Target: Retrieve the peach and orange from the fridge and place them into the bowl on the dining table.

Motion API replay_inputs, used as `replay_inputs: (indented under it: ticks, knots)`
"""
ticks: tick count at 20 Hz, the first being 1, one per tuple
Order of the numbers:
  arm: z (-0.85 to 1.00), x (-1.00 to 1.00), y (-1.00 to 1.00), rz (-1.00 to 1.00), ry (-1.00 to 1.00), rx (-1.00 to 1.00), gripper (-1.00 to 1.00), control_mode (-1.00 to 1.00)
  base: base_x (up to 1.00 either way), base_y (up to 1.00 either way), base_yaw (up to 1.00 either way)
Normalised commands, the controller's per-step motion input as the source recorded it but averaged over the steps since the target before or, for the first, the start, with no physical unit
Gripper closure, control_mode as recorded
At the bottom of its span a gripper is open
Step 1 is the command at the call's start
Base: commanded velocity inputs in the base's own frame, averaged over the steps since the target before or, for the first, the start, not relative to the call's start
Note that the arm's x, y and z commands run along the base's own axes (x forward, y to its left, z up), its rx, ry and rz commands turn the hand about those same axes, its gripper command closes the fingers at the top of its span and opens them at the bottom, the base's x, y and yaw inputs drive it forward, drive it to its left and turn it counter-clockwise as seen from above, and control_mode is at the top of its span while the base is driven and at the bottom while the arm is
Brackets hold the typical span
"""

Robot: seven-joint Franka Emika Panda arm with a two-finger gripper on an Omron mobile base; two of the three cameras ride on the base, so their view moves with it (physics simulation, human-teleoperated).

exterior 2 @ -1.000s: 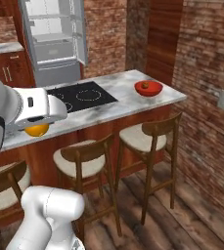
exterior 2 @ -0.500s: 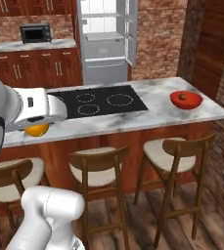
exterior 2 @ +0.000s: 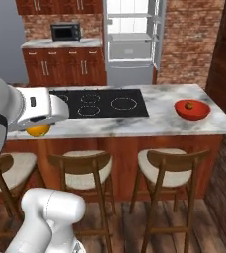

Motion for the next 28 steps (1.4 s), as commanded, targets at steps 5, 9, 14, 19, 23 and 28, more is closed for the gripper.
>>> replay_inputs:
  ticks: [5,9,14,19,23,28]
  knots:
    - [0.0,0.0,0.0,0.0,0.0,0.0,1.0,1.0,-0.73,-0.63,0.21]
    - [0.0,0.0,0.0,0.0,0.0,0.0,1.0,1.0,-0.11,-0.66,0.15]
    - [0.0,0.0,0.0,0.0,0.0,0.0,1.0,1.0,0.62,-0.61,0.11]
    - [0.0,0.0,0.0,0.0,0.0,0.0,1.0,1.0,0.65,-0.68,0.1]
    - [0.0,0.0,0.0,0.0,0.0,0.0,1.0,1.0,0.35,-0.66,0.07]
    - [0.0,0.0,0.0,0.0,0.0,0.0,1.0,1.0,0.37,-0.5,0.04]
